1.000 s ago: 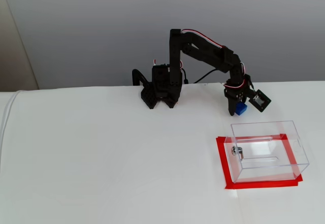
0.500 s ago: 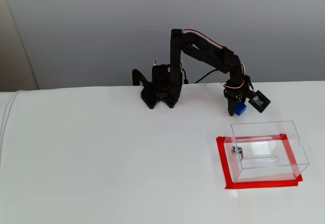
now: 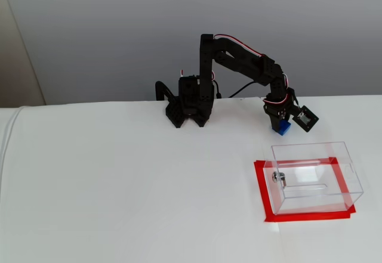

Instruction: Pick the blue lego brick and place it into the transparent box

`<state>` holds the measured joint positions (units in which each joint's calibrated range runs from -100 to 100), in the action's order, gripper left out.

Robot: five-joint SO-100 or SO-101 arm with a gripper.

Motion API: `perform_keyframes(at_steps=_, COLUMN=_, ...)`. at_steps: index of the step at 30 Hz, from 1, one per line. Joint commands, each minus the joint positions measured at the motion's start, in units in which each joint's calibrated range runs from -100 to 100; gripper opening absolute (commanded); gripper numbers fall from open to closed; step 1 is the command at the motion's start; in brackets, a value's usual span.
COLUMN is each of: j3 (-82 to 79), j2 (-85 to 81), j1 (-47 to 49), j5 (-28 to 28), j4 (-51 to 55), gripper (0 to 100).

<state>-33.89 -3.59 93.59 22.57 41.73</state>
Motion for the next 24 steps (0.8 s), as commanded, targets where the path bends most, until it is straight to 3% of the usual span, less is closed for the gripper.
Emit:
perform_keyframes(at_steps=1, j3=1.8, j2=-0.7, j1=-0.2, j5=-0.1, j4=-0.6, gripper=9)
perform_keyframes(at_steps=14, j3=1.1, j2=-9.9, j1=0.5, j5=-0.4, j4=0.1, gripper=9)
perform_keyframes(at_steps=24, j3=1.0, j2=-19.8, j1=1.7, j5=-4.0, j4=0.2, gripper=9)
